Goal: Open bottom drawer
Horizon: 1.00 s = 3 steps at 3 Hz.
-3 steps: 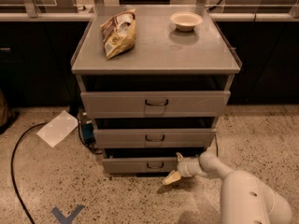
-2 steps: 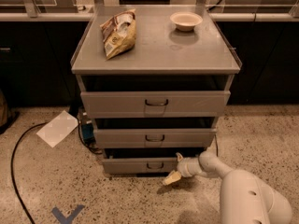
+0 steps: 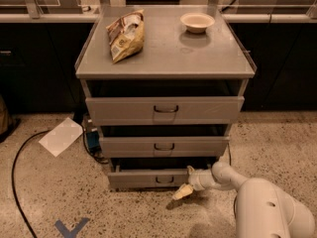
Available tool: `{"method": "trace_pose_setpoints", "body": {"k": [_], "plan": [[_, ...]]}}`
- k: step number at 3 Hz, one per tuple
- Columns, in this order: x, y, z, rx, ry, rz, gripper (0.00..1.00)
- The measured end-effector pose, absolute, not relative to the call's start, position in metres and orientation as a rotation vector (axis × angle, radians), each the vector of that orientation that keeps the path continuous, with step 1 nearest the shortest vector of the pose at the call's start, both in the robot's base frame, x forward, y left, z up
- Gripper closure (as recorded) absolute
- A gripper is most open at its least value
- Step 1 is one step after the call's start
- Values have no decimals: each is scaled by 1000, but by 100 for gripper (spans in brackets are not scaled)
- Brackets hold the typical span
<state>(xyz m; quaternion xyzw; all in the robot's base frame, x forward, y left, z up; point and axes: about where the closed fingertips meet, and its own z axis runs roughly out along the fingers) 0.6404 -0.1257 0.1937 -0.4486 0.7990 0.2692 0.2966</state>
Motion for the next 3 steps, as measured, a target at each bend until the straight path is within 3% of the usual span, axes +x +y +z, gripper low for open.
{"method": "trace_pose_setpoints", "body": {"k": [3], "plan": [[629, -125, 196, -1198, 2155, 747, 0]]}}
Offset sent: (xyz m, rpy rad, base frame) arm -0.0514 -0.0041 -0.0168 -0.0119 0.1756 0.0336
